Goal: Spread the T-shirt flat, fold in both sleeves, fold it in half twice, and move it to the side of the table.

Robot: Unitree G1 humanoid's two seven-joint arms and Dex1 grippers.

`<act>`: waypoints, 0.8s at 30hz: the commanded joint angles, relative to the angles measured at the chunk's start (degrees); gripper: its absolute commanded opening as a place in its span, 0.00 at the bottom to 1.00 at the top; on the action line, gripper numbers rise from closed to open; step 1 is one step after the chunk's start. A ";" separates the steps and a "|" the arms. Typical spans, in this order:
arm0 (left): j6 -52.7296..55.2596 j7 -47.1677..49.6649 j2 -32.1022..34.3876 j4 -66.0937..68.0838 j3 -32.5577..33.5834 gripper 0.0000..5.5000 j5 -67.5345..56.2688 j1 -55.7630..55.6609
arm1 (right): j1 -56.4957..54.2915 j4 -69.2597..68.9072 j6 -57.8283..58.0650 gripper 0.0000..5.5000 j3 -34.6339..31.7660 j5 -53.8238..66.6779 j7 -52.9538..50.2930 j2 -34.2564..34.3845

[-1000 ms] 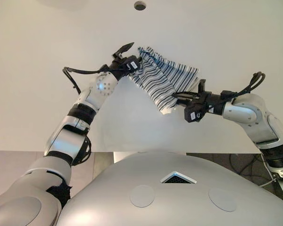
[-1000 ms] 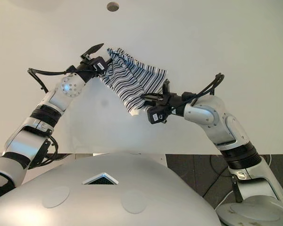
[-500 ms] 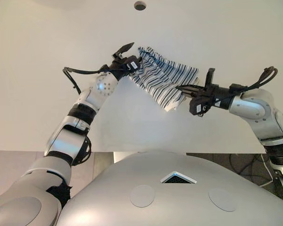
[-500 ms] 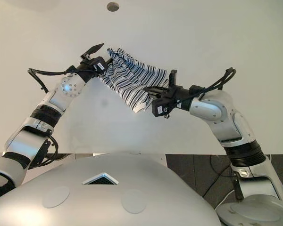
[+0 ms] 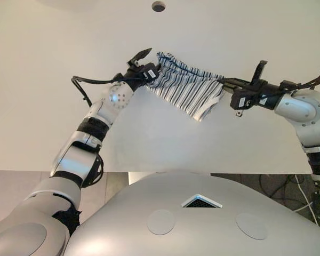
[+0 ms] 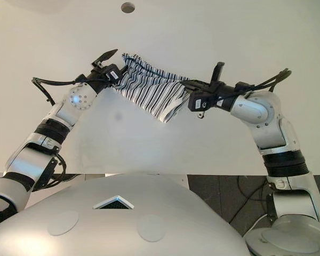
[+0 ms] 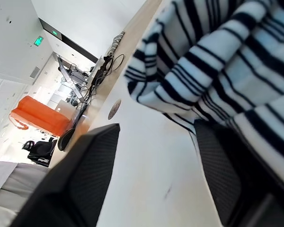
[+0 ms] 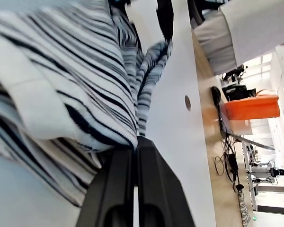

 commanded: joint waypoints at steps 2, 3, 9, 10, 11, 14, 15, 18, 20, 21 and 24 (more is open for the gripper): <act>3.02 -2.60 -0.06 4.27 -2.52 0.54 3.23 4.32 | -2.63 7.10 -2.34 0.00 0.35 -3.06 -2.29 -1.13; 3.03 -2.65 -0.04 4.17 -2.49 0.54 3.19 4.33 | -2.70 7.65 -2.74 0.00 0.83 -3.43 -2.44 -0.86; 2.99 -2.79 -0.10 2.91 -1.85 0.54 2.35 4.78 | -2.28 6.04 -3.73 0.11 3.19 -3.83 -4.09 2.45; 2.93 -2.84 -0.20 2.74 -1.67 0.54 2.07 4.83 | -2.13 5.87 -3.51 0.15 3.06 -3.76 -4.26 2.57; 2.88 -2.90 -0.27 2.28 -1.44 0.54 1.74 5.02 | -1.88 5.68 -3.31 0.19 2.85 -3.62 -4.33 2.58; 2.71 -3.12 -0.79 0.69 -0.15 0.54 0.11 5.66 | -1.19 5.65 -3.40 0.30 1.75 -3.46 -5.47 2.60; 2.07 -3.09 -1.28 -0.66 1.27 0.54 -1.68 5.93 | -0.88 5.74 -3.35 0.30 0.90 -3.39 -6.43 2.56; -0.85 -3.65 -2.63 -6.92 5.82 0.54 -8.21 7.10 | 1.42 5.42 -2.94 0.30 -2.35 -2.39 -8.43 1.24; -1.64 -4.14 -3.14 -11.22 8.13 0.54 -11.17 8.03 | 3.30 5.24 -2.86 0.30 -4.91 -1.52 -8.88 -0.32; -1.72 -4.38 -3.45 -13.79 9.45 0.54 -12.70 8.50 | 4.27 5.02 -2.56 0.30 -7.28 -0.73 -9.31 -1.55; -0.96 -4.89 -4.61 -20.32 12.12 0.54 -15.88 9.61 | 4.78 5.05 -2.00 0.30 -12.66 0.76 -10.77 -3.62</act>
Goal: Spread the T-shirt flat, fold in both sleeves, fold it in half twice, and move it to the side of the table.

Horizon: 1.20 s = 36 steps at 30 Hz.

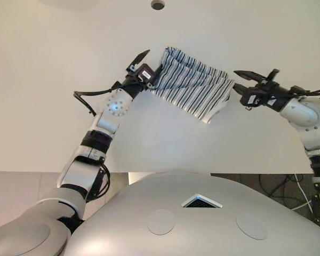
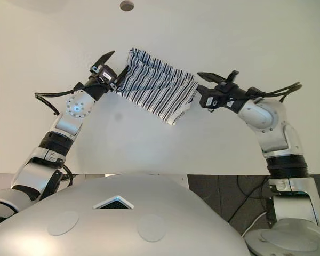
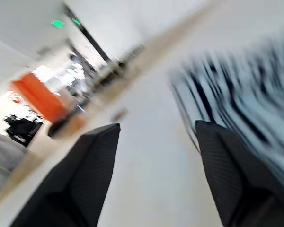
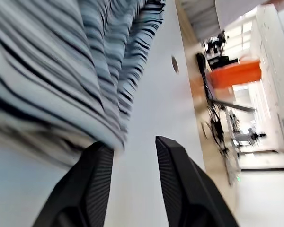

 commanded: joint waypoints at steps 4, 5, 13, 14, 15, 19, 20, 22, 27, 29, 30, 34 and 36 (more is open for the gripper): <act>3.25 -1.67 -2.48 -9.81 3.84 0.54 -4.69 1.56 | -2.28 -1.82 2.97 0.30 -5.87 1.54 -2.87 -1.12; 3.88 -1.63 -2.75 -10.13 4.22 0.54 -4.73 1.56 | -3.55 -2.10 3.54 0.30 -5.55 1.17 -3.74 -0.10; 0.65 5.26 -5.90 -21.45 13.08 0.54 -6.63 1.45 | -15.04 -3.52 11.90 0.30 9.50 15.64 -0.87 24.97; 0.06 5.87 -6.28 -23.16 13.93 0.54 -6.78 1.71 | -15.36 -1.81 13.61 0.30 10.86 17.07 0.51 26.77; -0.20 6.23 -6.55 -24.56 14.42 0.54 -6.72 2.07 | -15.68 0.49 15.99 0.30 11.68 18.62 1.98 28.23; 0.17 5.77 -7.44 -26.91 14.02 0.54 -6.05 3.46 | -18.63 13.08 23.71 0.30 10.73 22.11 5.78 30.37; 0.31 5.58 -7.59 -27.14 13.82 0.54 -5.82 3.69 | -19.82 16.59 25.74 0.30 10.17 22.44 6.26 30.31; 0.70 5.31 -7.70 -27.83 13.80 0.54 -5.61 4.13 | -22.27 23.25 30.58 0.30 9.75 21.97 7.47 29.46; 1.69 5.39 -7.73 -28.56 13.90 0.54 -4.70 4.46 | -29.38 42.46 34.93 0.30 9.96 19.09 10.04 27.64; 1.92 5.67 -7.92 -28.59 13.63 0.54 -4.05 4.73 | -32.17 48.08 33.26 0.30 9.19 18.16 8.74 26.10; 2.09 5.86 -8.01 -28.82 13.49 0.54 -3.64 5.08 | -33.66 50.81 32.24 0.30 7.95 18.32 7.28 24.89; 2.47 6.66 -8.62 -28.92 13.00 0.54 -2.01 5.64 | -38.14 61.06 26.82 0.30 0.80 20.00 -1.63 16.83; 2.53 6.92 -8.92 -28.93 12.88 0.54 -1.48 5.76 | -38.85 64.96 22.69 0.30 -2.08 19.31 -8.27 10.62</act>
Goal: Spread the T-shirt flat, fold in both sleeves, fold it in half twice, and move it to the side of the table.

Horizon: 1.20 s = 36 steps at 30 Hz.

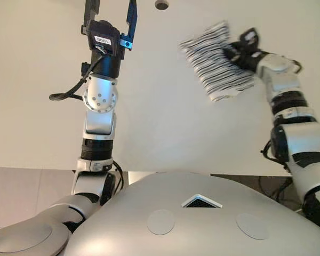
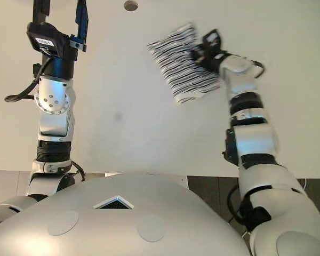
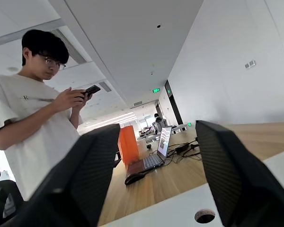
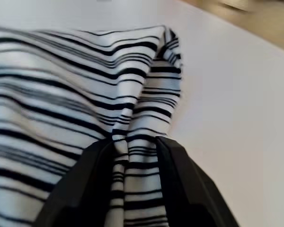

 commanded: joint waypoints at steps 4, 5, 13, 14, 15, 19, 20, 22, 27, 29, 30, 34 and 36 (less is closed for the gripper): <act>0.31 1.32 -0.61 0.28 -0.20 0.54 2.53 0.14 | -0.30 9.83 -8.30 0.30 -4.21 -4.90 -15.27 -11.91; 0.27 1.32 -0.49 0.35 -0.13 0.54 2.61 0.23 | -0.76 10.14 -9.06 0.30 -4.15 -5.52 -16.13 -11.83; 0.85 1.04 -0.04 -0.28 1.07 0.54 1.32 1.33 | -5.27 5.98 -21.81 0.30 -9.58 -3.97 -23.13 -10.74; 0.96 0.71 -0.21 -0.12 1.33 0.54 0.21 1.39 | -1.16 -4.71 -25.39 0.30 -12.51 0.75 -22.46 -8.15; 0.24 0.82 -0.40 0.19 1.50 0.54 -0.22 1.70 | 5.68 -20.30 -26.38 0.30 -13.58 5.46 -22.90 -3.90; -5.38 6.01 -1.18 4.04 2.06 0.54 4.68 3.99 | 30.79 -59.63 -29.16 0.30 0.69 3.63 -27.96 11.90; -8.45 5.94 -0.46 5.30 1.61 0.54 5.55 4.64 | 34.25 -62.10 -30.42 0.30 3.14 1.28 -28.95 14.33; -12.62 4.00 0.00 7.08 1.09 0.54 3.19 6.88 | 38.80 -63.69 -32.54 0.30 5.55 -3.87 -29.79 17.15; -18.23 4.57 -2.24 9.55 0.55 0.54 1.10 10.39 | 45.34 -62.44 -32.65 0.30 10.07 -7.50 -28.97 22.60; -20.29 5.51 -3.13 10.37 0.65 0.54 2.00 10.68 | 45.79 -61.98 -32.98 0.30 10.84 -8.52 -28.79 23.65; -20.50 6.07 -3.39 10.40 1.06 0.54 2.74 10.49 | 45.32 -61.97 -33.18 0.30 10.67 -8.81 -28.79 23.87; -20.86 8.22 -3.50 9.78 2.47 0.54 5.80 8.39 | 42.03 -63.15 -32.61 0.30 8.68 -9.67 -28.62 23.94; -20.67 9.83 -3.82 11.06 3.26 0.54 6.94 6.75 | 39.49 -63.08 -31.48 0.30 7.39 -9.49 -28.93 24.34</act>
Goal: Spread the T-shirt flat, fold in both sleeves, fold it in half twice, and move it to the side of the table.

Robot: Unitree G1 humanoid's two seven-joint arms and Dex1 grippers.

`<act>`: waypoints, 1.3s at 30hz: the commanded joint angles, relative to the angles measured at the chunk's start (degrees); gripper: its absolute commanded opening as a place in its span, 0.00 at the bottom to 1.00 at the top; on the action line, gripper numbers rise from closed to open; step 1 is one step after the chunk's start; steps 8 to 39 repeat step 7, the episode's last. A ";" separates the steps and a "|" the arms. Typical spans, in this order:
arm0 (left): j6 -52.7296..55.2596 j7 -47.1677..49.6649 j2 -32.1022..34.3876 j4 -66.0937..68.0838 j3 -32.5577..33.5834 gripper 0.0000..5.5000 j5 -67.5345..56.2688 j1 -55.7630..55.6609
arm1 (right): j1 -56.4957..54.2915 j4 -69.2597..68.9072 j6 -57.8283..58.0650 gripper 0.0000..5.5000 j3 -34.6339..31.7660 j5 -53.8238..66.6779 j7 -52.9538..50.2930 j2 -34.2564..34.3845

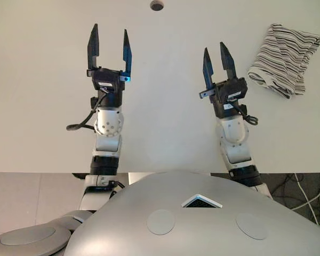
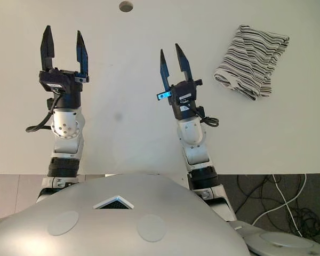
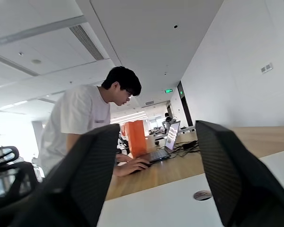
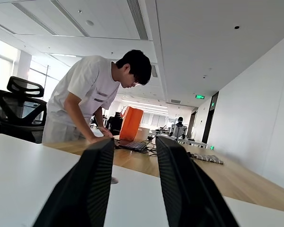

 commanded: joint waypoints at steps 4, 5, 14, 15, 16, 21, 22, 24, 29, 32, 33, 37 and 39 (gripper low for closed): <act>-1.51 6.35 -1.34 4.06 2.18 0.54 4.79 -3.03 | -8.88 5.07 0.00 0.30 -2.94 -0.03 -0.24 1.39; -2.07 7.38 -1.47 4.76 2.22 0.54 5.88 -2.51 | -9.81 6.76 -0.60 0.30 -2.80 0.29 0.55 1.27; -2.49 8.61 -1.63 5.32 2.38 0.54 6.77 -2.19 | -11.51 9.68 -1.86 0.30 -2.19 0.53 1.74 1.43; -2.49 8.61 -1.63 5.32 2.38 0.54 6.77 -2.19 | -11.51 9.68 -1.86 0.30 -2.19 0.53 1.74 1.43; -2.49 8.61 -1.63 5.32 2.38 0.54 6.77 -2.19 | -11.51 9.68 -1.86 0.30 -2.19 0.53 1.74 1.43; -2.49 8.61 -1.63 5.32 2.38 0.54 6.77 -2.19 | -11.51 9.68 -1.86 0.30 -2.19 0.53 1.74 1.43; -2.49 8.61 -1.63 5.32 2.38 0.54 6.77 -2.19 | -11.51 9.68 -1.86 0.30 -2.19 0.53 1.74 1.43; -2.49 8.61 -1.63 5.32 2.38 0.54 6.77 -2.19 | -11.51 9.68 -1.86 0.30 -2.19 0.53 1.74 1.43; -2.49 8.61 -1.63 5.32 2.38 0.54 6.77 -2.19 | -11.51 9.68 -1.86 0.30 -2.19 0.53 1.74 1.43; -2.49 8.61 -1.63 5.32 2.38 0.54 6.77 -2.19 | -11.51 9.68 -1.86 0.30 -2.19 0.53 1.74 1.43; -2.49 8.61 -1.63 5.32 2.38 0.54 6.77 -2.19 | -11.51 9.68 -1.86 0.30 -2.19 0.53 1.74 1.43; -2.49 8.61 -1.63 5.32 2.38 0.54 6.77 -2.19 | -11.51 9.68 -1.86 0.30 -2.19 0.53 1.74 1.43; -2.49 8.61 -1.63 5.32 2.38 0.54 6.77 -2.19 | -11.51 9.68 -1.86 0.30 -2.19 0.53 1.74 1.43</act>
